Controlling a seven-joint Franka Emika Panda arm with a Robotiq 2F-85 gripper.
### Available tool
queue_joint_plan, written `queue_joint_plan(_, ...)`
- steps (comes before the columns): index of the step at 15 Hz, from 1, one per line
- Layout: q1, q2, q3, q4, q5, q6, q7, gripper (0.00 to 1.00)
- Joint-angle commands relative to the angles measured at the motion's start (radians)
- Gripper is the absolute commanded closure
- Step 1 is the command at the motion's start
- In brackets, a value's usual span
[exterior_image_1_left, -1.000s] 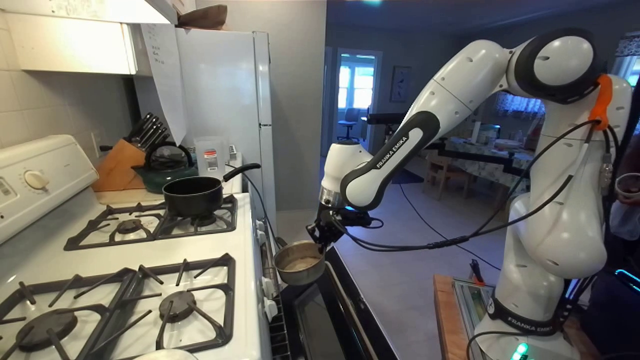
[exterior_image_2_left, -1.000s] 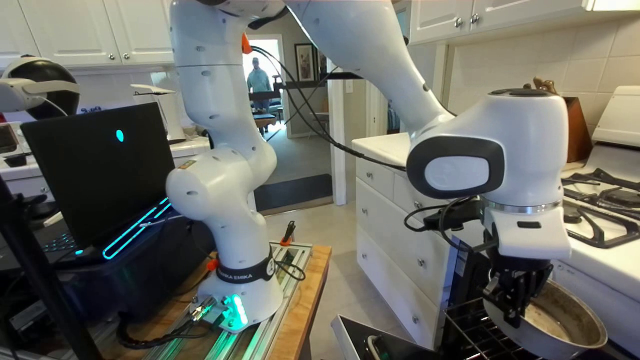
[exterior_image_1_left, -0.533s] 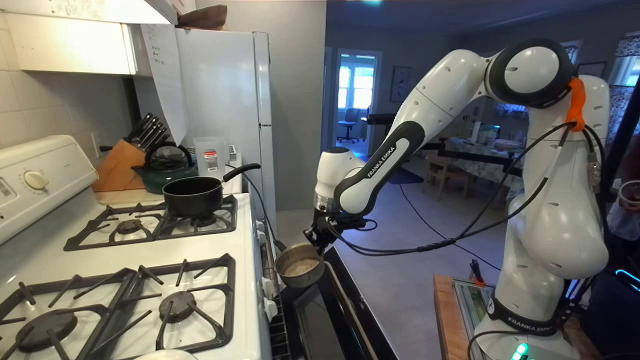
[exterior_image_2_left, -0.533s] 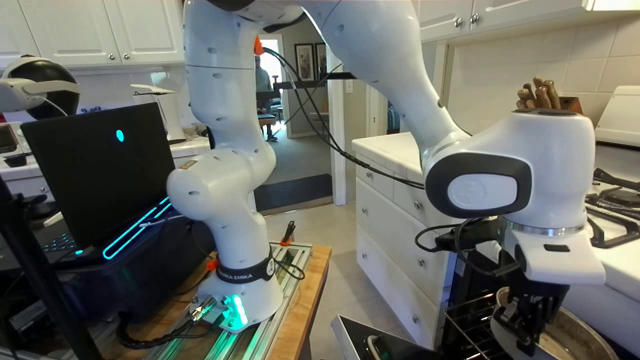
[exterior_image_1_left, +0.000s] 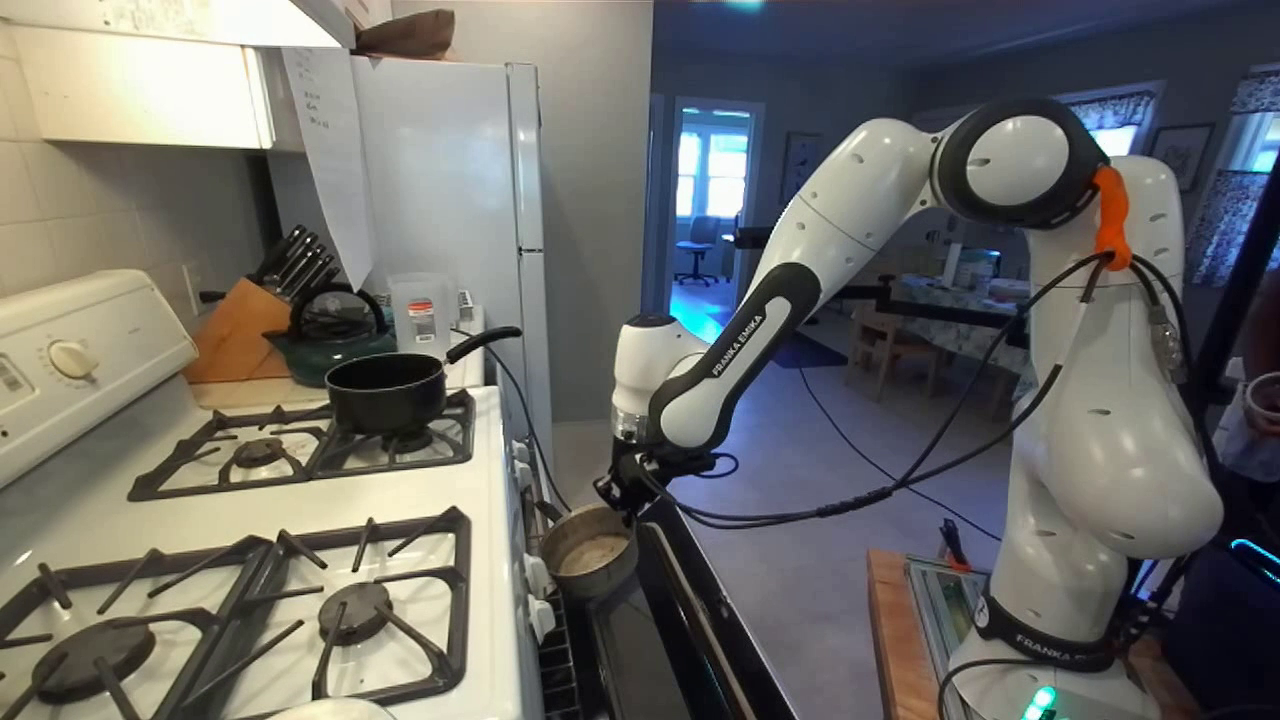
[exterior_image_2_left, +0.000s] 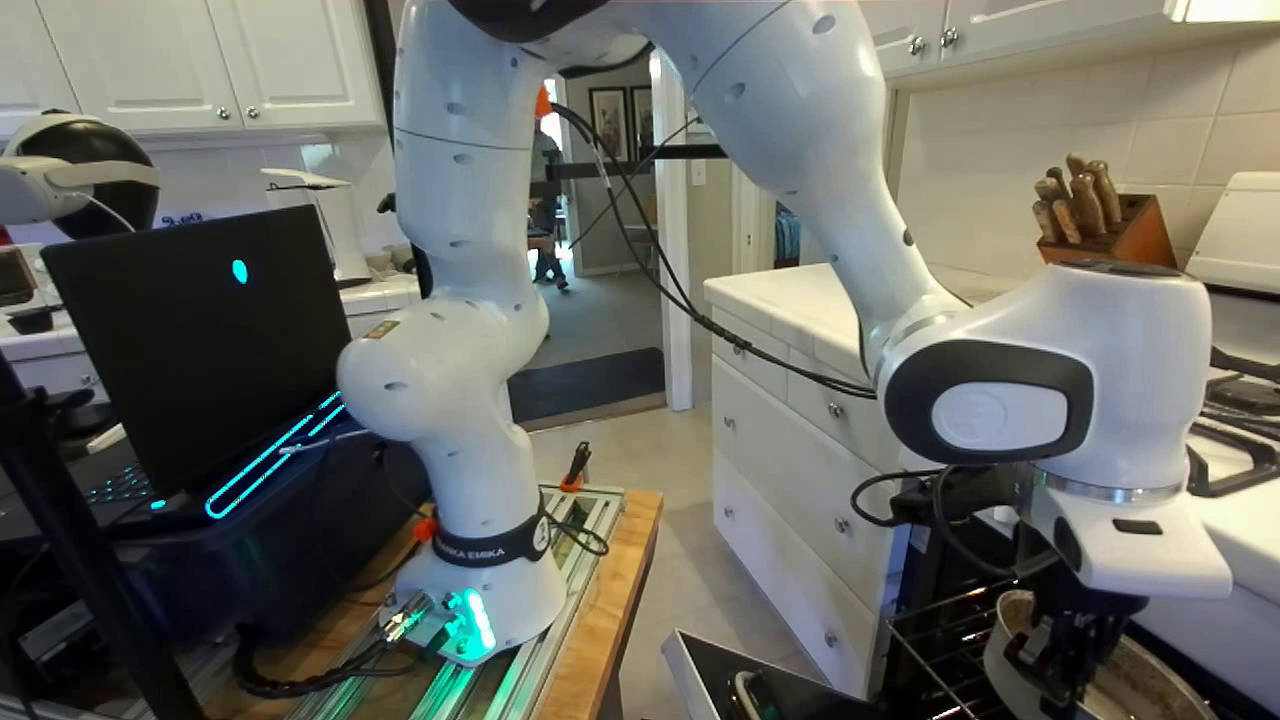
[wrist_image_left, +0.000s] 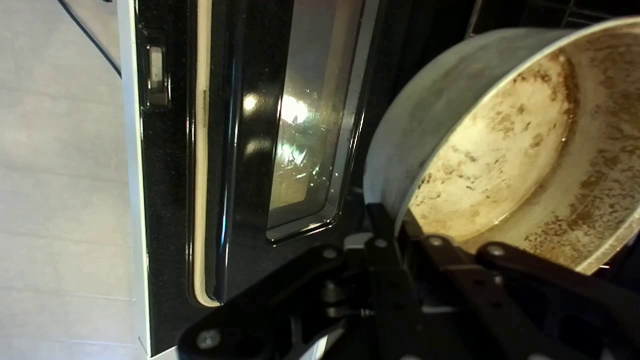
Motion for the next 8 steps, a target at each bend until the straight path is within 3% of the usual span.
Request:
queue_joint_plan(1, 0.030, 0.008, -0.027, 0.004, 0.015, -0.001, -0.012, 0.94)
queue_joint_plan(8, 0.035, 0.011, -0.036, 0.004, 0.014, -0.001, -0.011, 0.94)
